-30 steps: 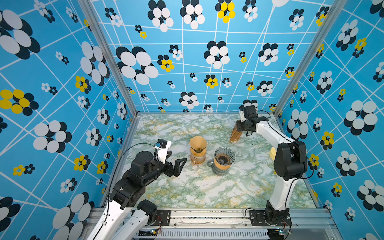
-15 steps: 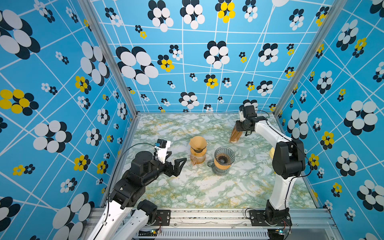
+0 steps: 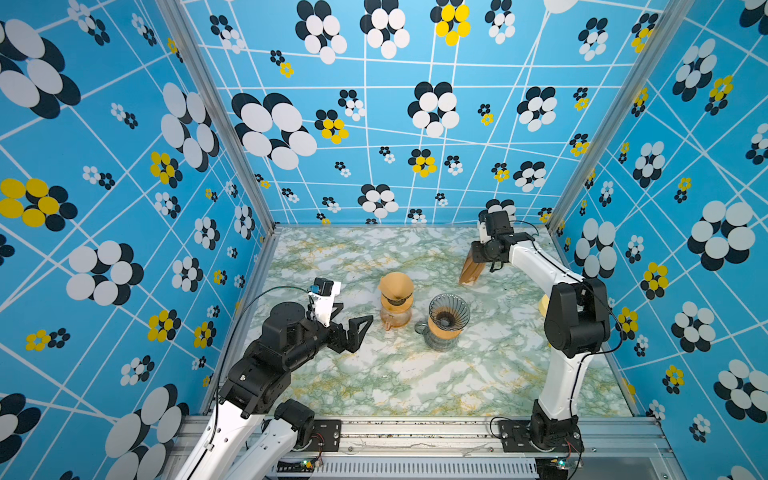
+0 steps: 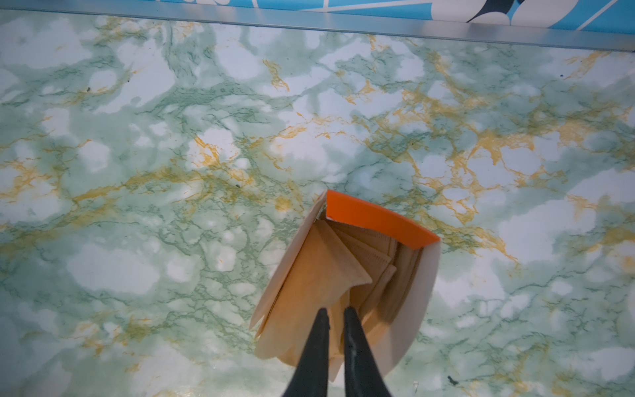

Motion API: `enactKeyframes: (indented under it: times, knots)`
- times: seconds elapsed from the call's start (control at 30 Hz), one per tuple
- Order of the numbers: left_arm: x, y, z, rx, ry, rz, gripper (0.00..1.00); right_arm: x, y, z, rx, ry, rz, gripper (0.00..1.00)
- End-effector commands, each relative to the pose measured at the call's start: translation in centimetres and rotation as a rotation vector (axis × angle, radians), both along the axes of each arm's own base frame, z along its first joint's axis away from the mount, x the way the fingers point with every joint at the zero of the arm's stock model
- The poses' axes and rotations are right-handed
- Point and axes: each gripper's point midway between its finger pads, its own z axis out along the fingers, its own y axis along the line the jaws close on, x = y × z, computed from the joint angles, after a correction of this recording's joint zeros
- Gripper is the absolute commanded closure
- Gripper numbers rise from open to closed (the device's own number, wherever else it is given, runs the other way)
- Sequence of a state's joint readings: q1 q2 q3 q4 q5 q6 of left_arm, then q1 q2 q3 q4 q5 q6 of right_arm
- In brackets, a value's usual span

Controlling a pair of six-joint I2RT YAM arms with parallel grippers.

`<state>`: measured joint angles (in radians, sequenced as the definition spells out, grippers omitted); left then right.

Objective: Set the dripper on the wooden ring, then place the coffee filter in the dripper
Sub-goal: 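Lower the right gripper into the filter pack and pinch one paper filter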

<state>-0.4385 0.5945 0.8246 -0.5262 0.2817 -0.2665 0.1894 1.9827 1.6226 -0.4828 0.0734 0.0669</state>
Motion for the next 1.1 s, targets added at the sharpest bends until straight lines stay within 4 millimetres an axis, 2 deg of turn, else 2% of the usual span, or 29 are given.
enactKeyframes:
  times: [0.0, 0.2, 0.4, 0.9, 1.07]
  knots:
    - [0.2, -0.2, -0.3, -0.011, 0.008, -0.006, 0.01, 0.0, 0.5, -1.2, 0.016, 0.024, -0.003, 0.87]
    - [0.3, -0.2, -0.4, -0.010, 0.013, -0.005, 0.01, 0.3, 0.5, -1.8, 0.030, 0.022, -0.021, 0.87]
    - [0.3, -0.2, -0.4, -0.012, 0.015, -0.003, 0.01, 0.6, 0.8, -1.3, 0.055, 0.001, -0.032, 0.86]
    - [0.4, -0.2, -0.5, -0.013, 0.019, -0.005, 0.01, 0.7, 1.2, -2.8, 0.082, 0.024, -0.047, 0.84]
    - [0.4, -0.2, -0.5, -0.015, 0.019, -0.004, 0.01, 0.9, 1.0, -2.1, 0.068, 0.003, -0.058, 0.81]
